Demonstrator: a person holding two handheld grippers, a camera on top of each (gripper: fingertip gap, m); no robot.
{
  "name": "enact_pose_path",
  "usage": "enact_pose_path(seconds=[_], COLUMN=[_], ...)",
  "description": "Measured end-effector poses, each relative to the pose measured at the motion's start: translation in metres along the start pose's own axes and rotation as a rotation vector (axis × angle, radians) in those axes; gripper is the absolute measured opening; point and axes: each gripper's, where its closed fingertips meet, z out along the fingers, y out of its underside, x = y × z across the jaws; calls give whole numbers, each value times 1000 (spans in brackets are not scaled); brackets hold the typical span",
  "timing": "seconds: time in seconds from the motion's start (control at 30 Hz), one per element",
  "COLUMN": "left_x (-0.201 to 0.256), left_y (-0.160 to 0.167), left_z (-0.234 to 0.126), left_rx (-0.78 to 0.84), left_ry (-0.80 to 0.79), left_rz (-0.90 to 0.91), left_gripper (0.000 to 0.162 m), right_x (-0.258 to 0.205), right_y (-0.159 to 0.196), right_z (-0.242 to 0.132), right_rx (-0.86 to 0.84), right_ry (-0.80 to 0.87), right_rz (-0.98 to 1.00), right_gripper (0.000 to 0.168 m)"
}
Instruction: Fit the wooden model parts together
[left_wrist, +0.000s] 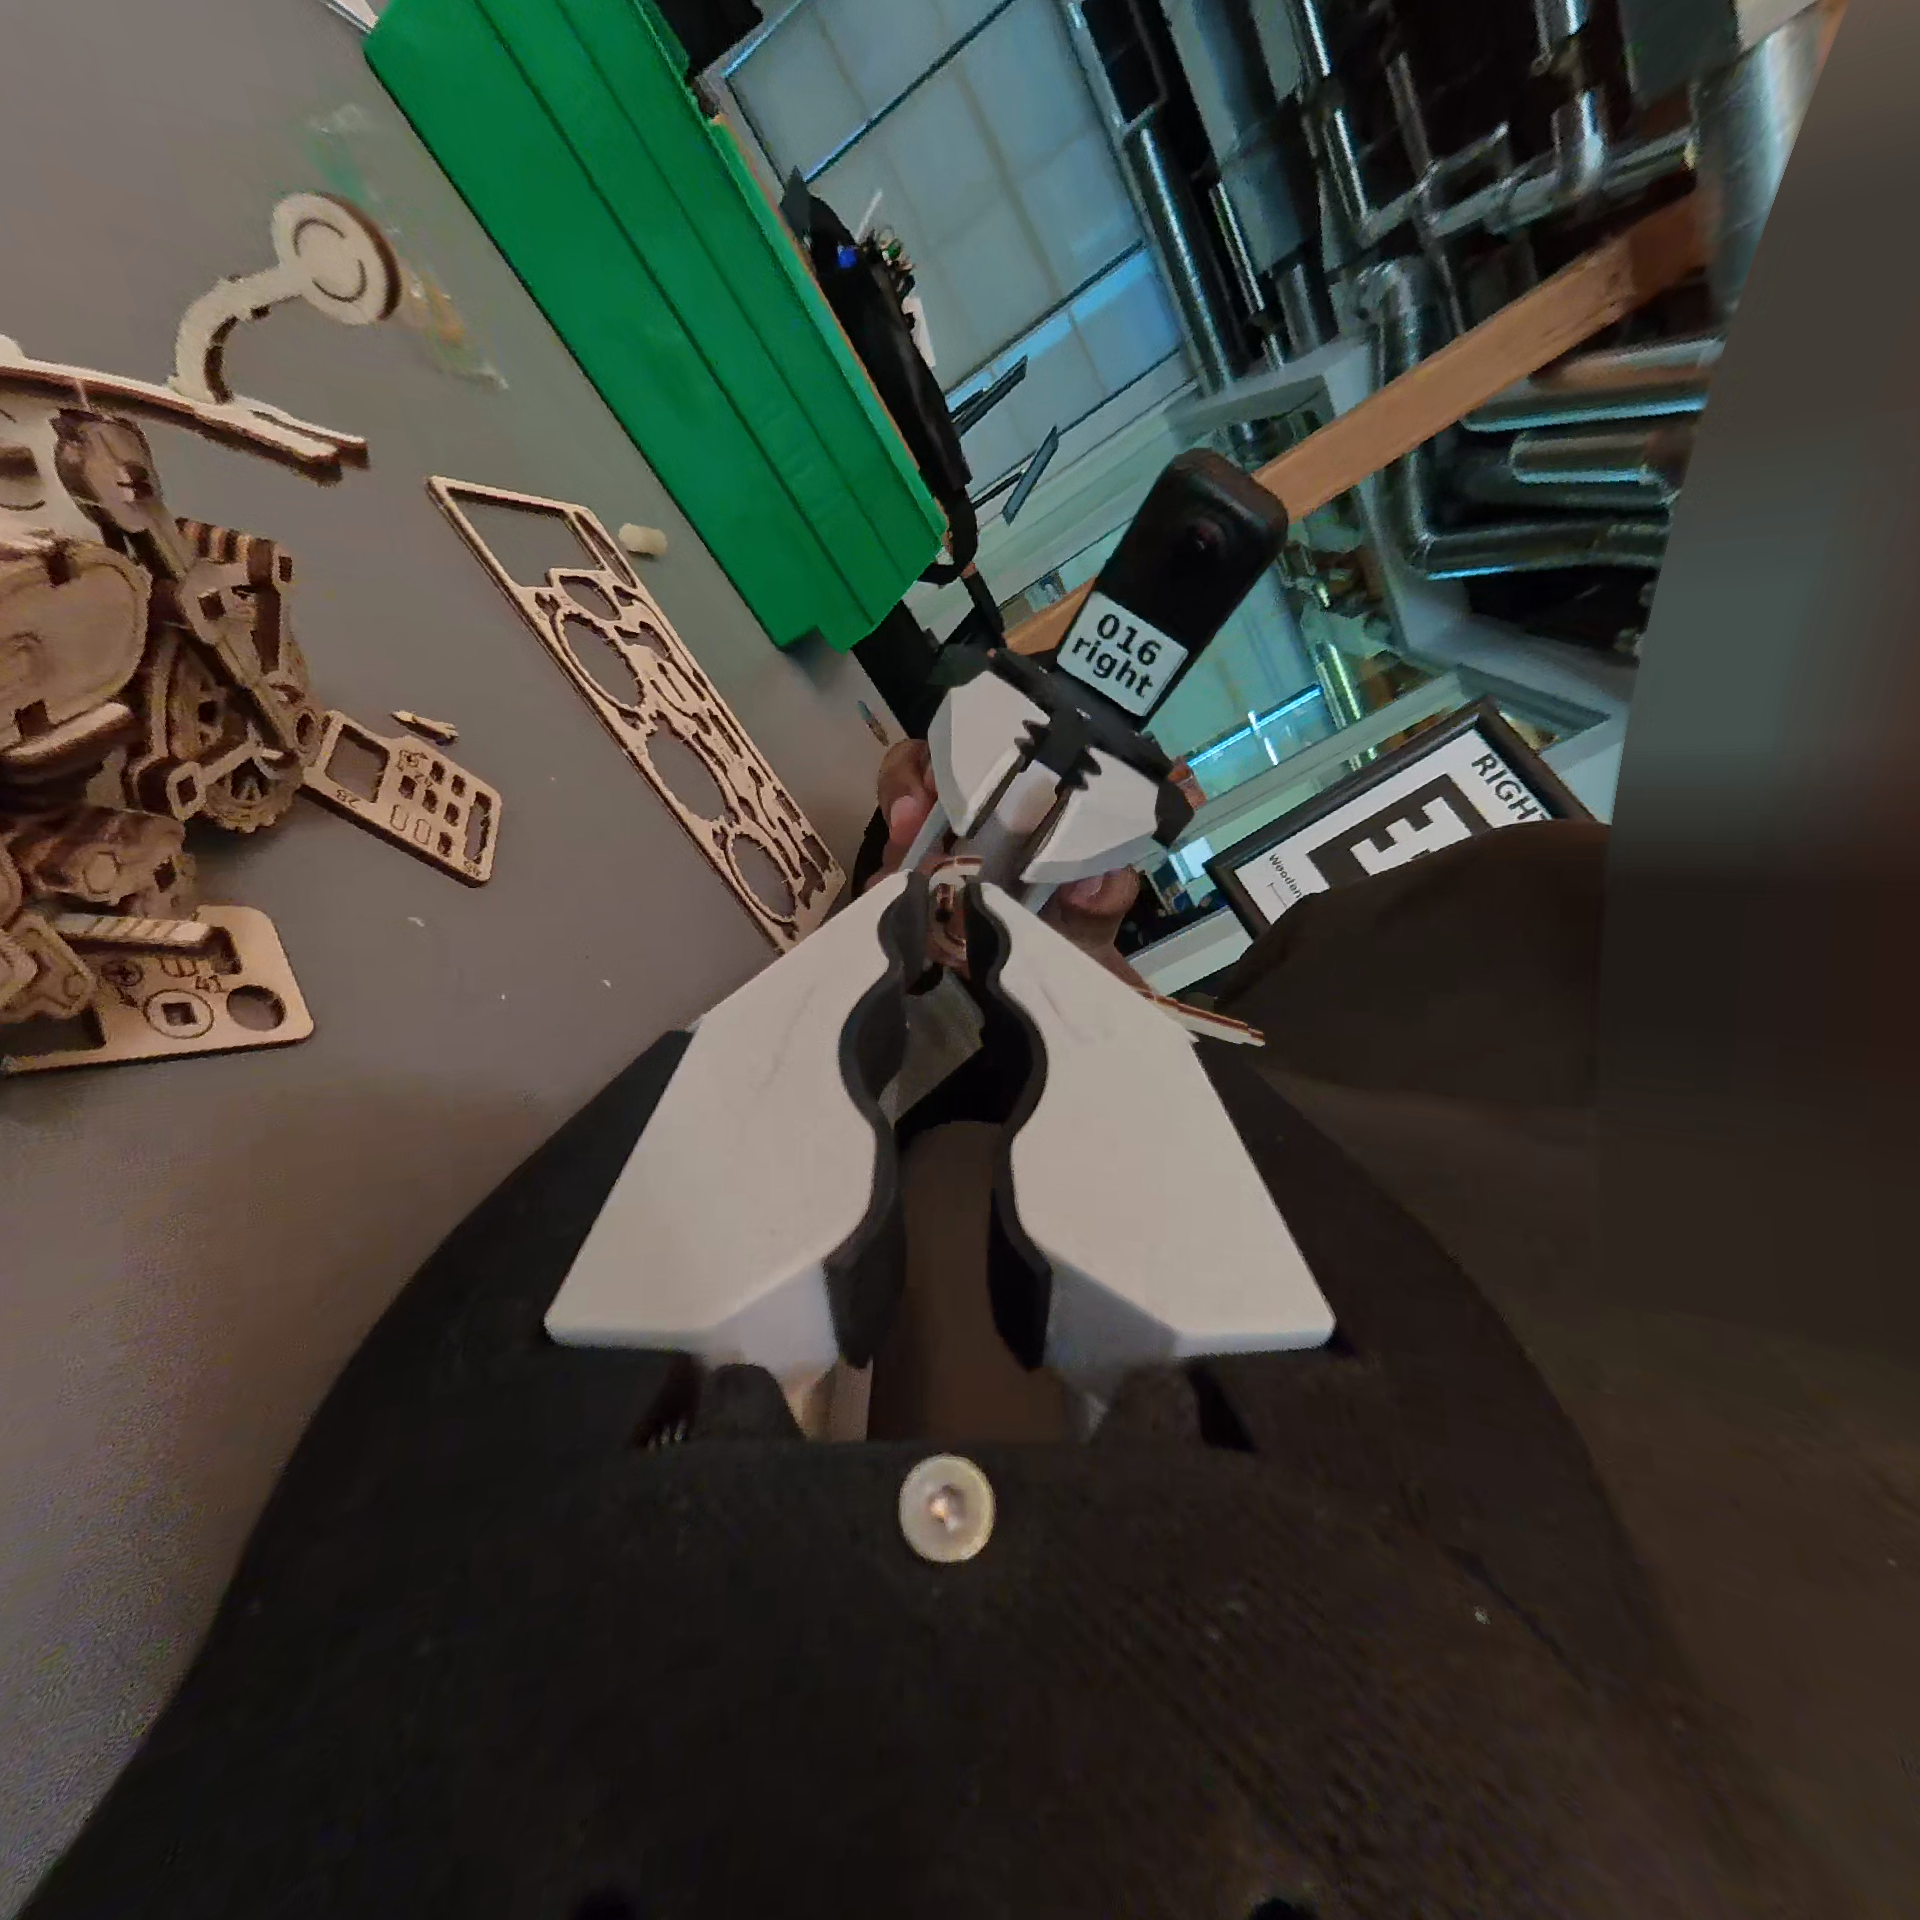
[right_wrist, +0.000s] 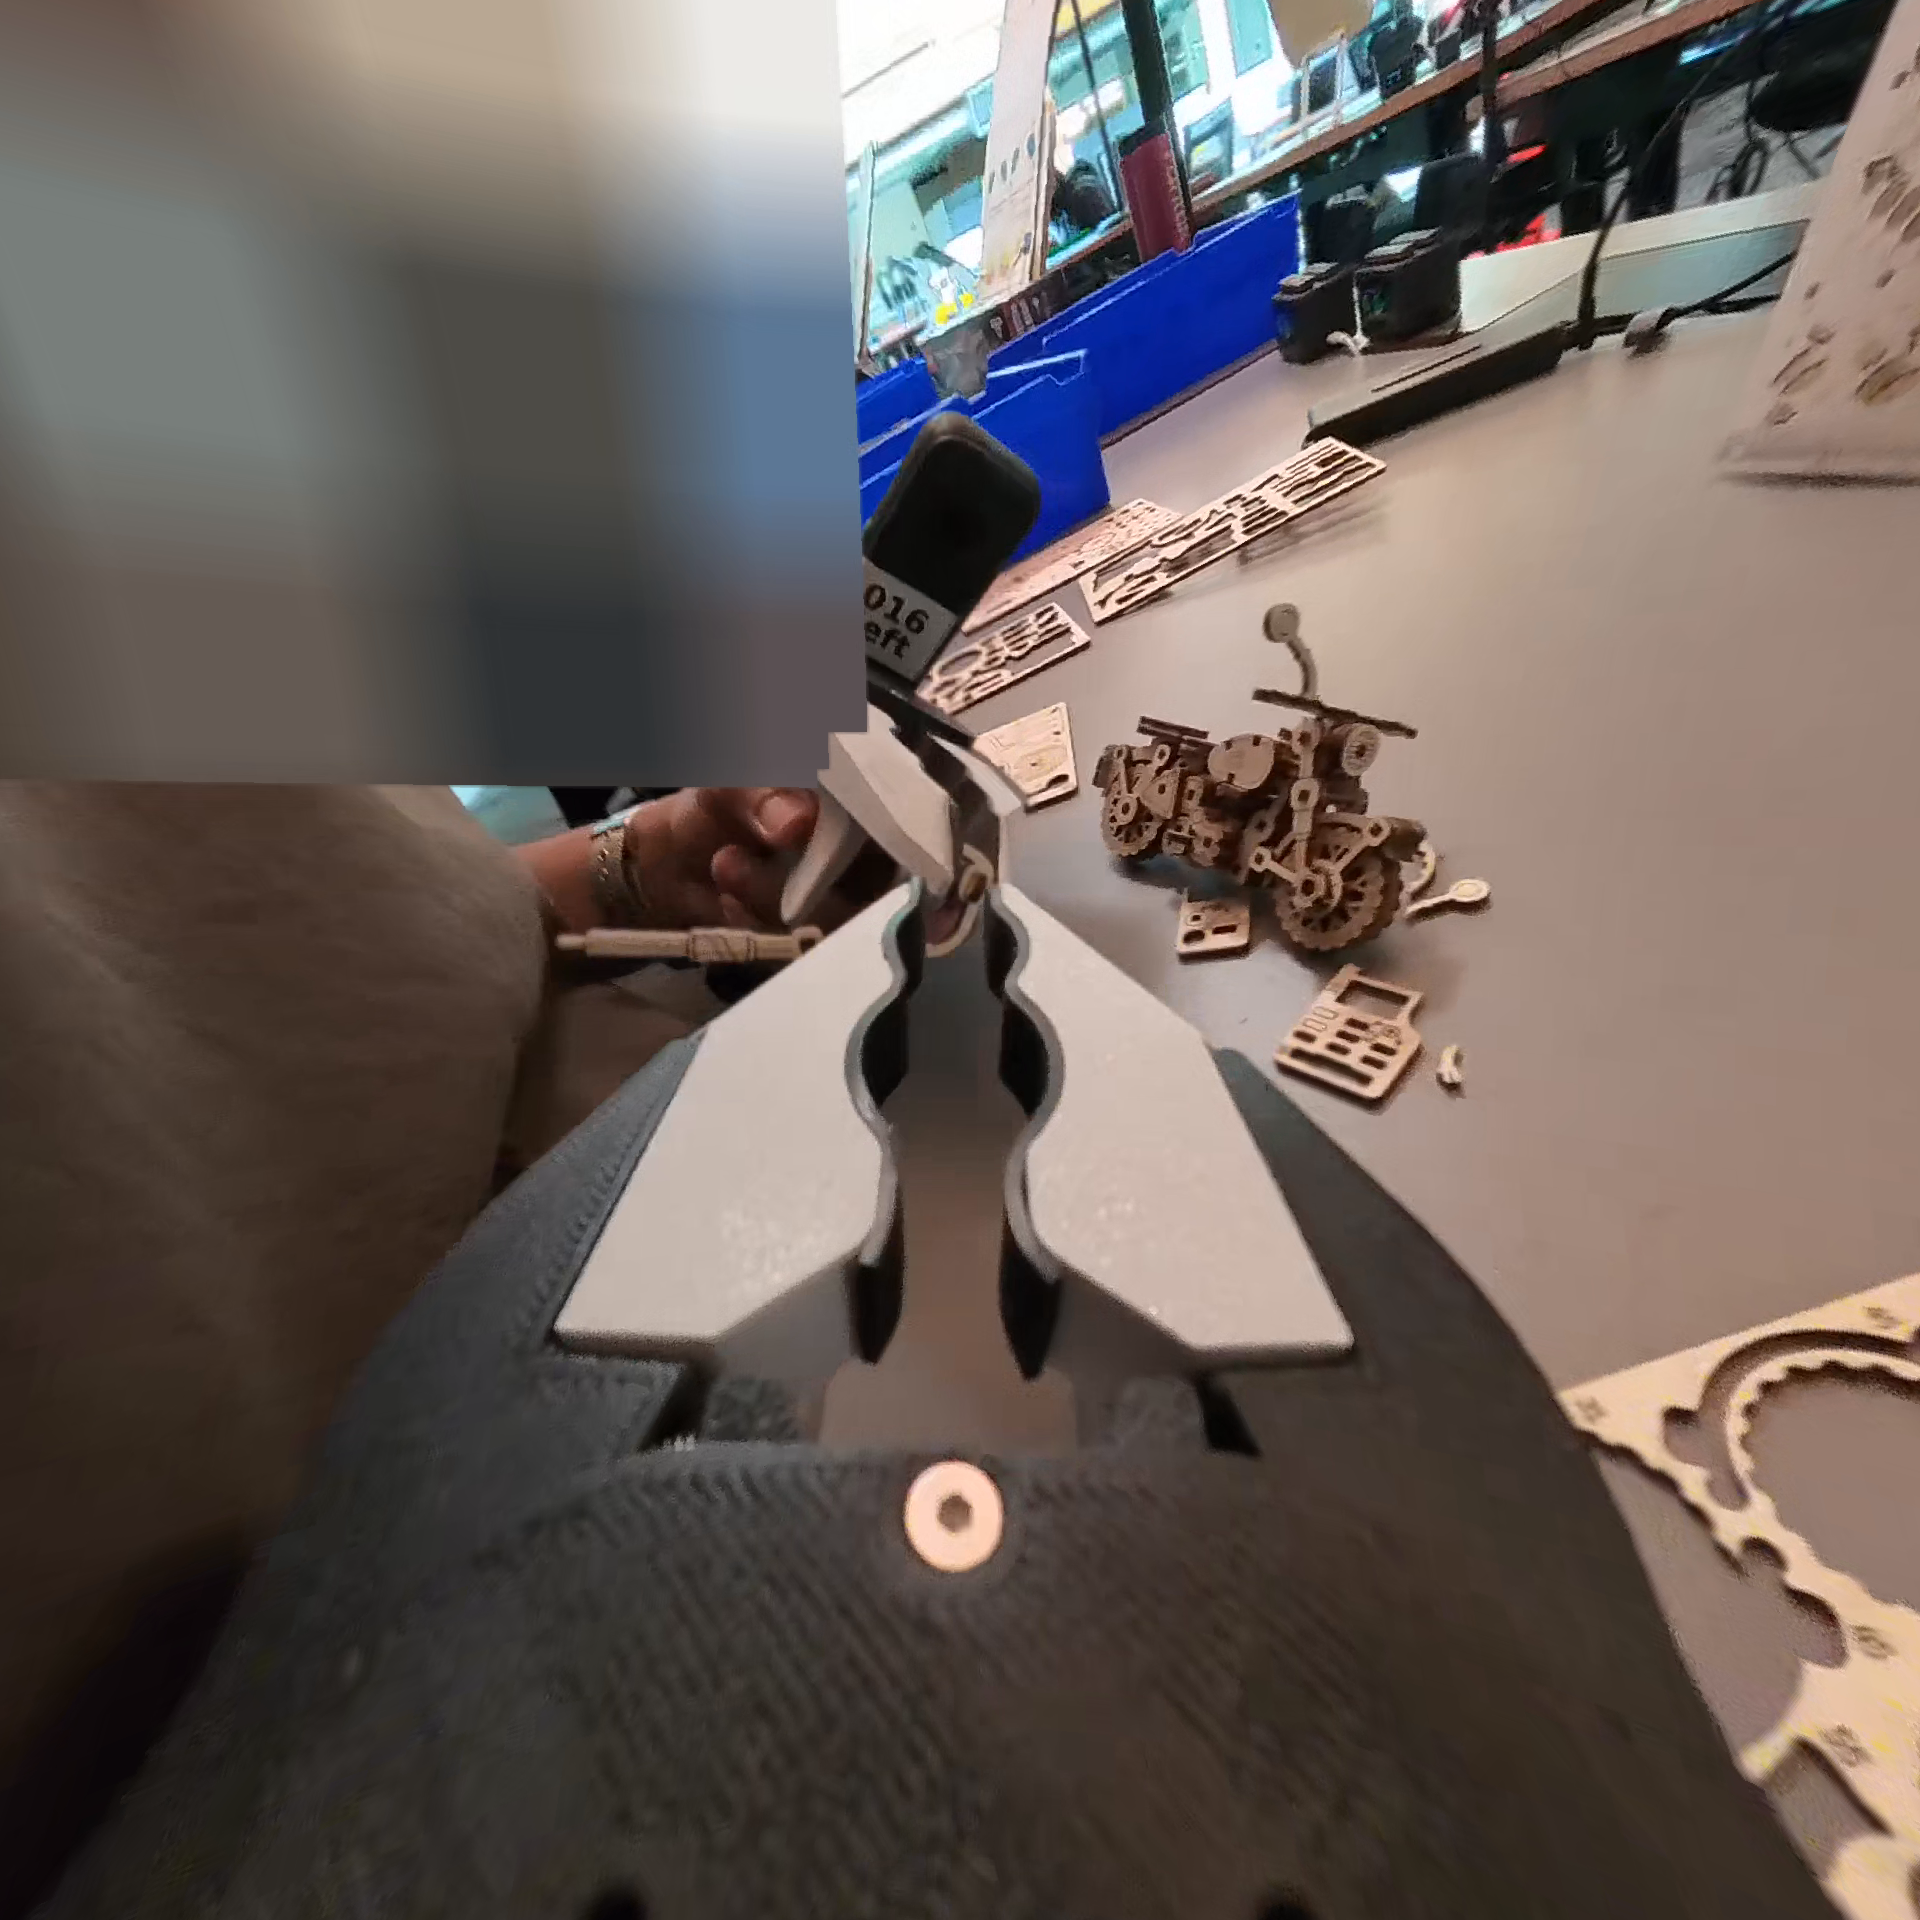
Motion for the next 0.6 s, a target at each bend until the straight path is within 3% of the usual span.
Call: enact_pose_path(seconds=[0.6], left_x=[3], left_y=[2], left_z=[2], left_rx=[-3], left_ry=[25], left_rz=[-7], left_gripper=[3], right_x=[-2], right_y=[7], right_z=[3], right_rx=[-17], right_ry=[-74], right_rz=[169], right_gripper=[15])
